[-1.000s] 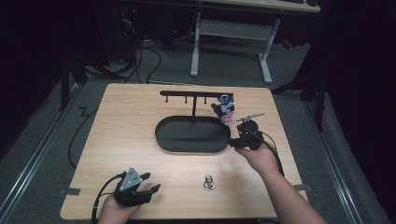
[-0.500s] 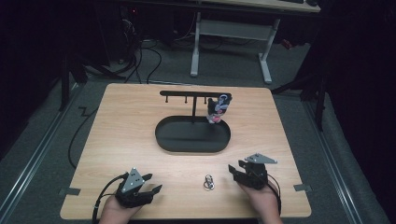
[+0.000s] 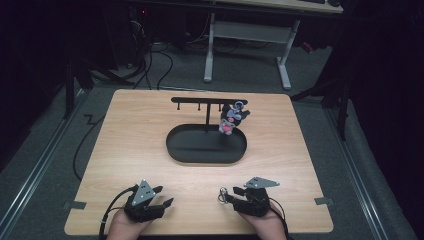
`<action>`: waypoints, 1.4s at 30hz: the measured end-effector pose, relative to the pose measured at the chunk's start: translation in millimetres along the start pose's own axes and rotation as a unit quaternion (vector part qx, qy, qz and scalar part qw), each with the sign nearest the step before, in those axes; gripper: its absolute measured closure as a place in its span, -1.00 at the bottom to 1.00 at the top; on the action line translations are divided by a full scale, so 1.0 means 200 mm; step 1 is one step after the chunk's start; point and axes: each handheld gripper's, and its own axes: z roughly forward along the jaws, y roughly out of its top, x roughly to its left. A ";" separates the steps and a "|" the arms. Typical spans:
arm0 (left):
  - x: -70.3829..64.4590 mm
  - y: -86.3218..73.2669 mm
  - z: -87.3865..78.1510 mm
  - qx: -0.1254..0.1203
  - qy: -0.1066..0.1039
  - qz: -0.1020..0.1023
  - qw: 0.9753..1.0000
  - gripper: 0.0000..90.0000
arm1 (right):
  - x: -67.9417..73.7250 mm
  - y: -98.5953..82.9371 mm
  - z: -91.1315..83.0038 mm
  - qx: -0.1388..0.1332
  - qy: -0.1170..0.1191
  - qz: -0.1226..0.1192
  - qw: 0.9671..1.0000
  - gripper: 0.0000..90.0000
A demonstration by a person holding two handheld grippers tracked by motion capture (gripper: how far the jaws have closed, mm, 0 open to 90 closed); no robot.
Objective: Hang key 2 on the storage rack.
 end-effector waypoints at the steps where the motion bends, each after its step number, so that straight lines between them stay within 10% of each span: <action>1: 0.00 0.00 0.00 0.000 0.000 0.000 1.000 -0.06 | 0.00 0.00 0.01 0.003 0.001 -0.002 1.000 0.20; 11: 0.02 -0.01 -0.02 -0.005 0.001 -0.003 1.000 -0.06 | 0.05 0.02 0.10 0.026 -0.014 -0.015 0.999 0.43; 20: 0.02 0.00 -0.02 -0.004 -0.001 0.000 1.000 -0.06 | -0.01 0.00 0.04 0.035 -0.086 -0.031 0.995 0.83; 27: 0.02 0.00 -0.02 -0.003 -0.001 0.000 1.000 -0.06 | -0.20 -0.06 -0.10 0.024 -0.170 0.023 0.985 0.82; 37: 0.02 0.00 -0.01 0.005 -0.005 0.004 1.000 -0.07 | -0.29 -0.13 -0.25 -0.010 -0.145 0.086 0.986 0.67; 42: 0.01 0.00 0.00 0.008 -0.008 0.007 1.000 -0.07 | -0.35 -0.15 -0.28 -0.013 -0.187 0.094 0.978 0.83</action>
